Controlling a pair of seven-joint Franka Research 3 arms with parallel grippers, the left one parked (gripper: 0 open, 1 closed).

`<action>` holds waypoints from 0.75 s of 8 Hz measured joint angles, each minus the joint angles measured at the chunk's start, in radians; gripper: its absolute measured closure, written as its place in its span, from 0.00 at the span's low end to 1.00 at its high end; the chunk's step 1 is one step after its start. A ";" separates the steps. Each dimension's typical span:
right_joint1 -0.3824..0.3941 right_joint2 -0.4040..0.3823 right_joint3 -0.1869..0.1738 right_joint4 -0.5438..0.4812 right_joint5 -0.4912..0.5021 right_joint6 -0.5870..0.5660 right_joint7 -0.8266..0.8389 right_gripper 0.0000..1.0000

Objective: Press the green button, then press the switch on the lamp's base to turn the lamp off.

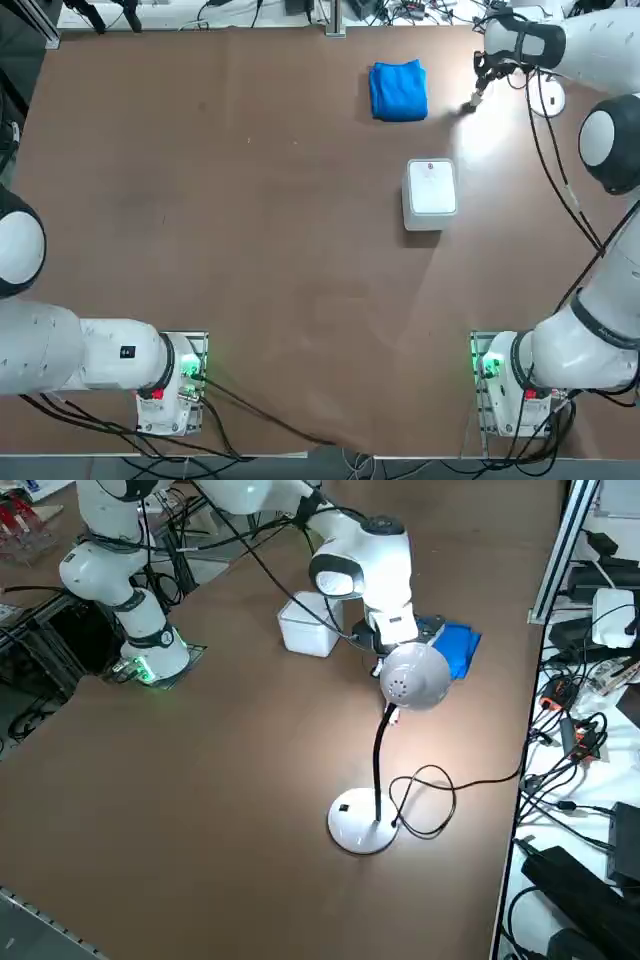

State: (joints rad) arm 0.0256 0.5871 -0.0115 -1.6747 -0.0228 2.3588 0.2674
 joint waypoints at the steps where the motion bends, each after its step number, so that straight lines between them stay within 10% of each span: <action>1: 0.000 -0.003 0.000 -0.011 0.000 0.020 0.002 0.98; 6: -0.001 -0.011 0.000 -0.029 0.000 0.048 0.011 0.98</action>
State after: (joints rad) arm 0.0247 0.5763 -0.0115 -1.7037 -0.0224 2.4073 0.2783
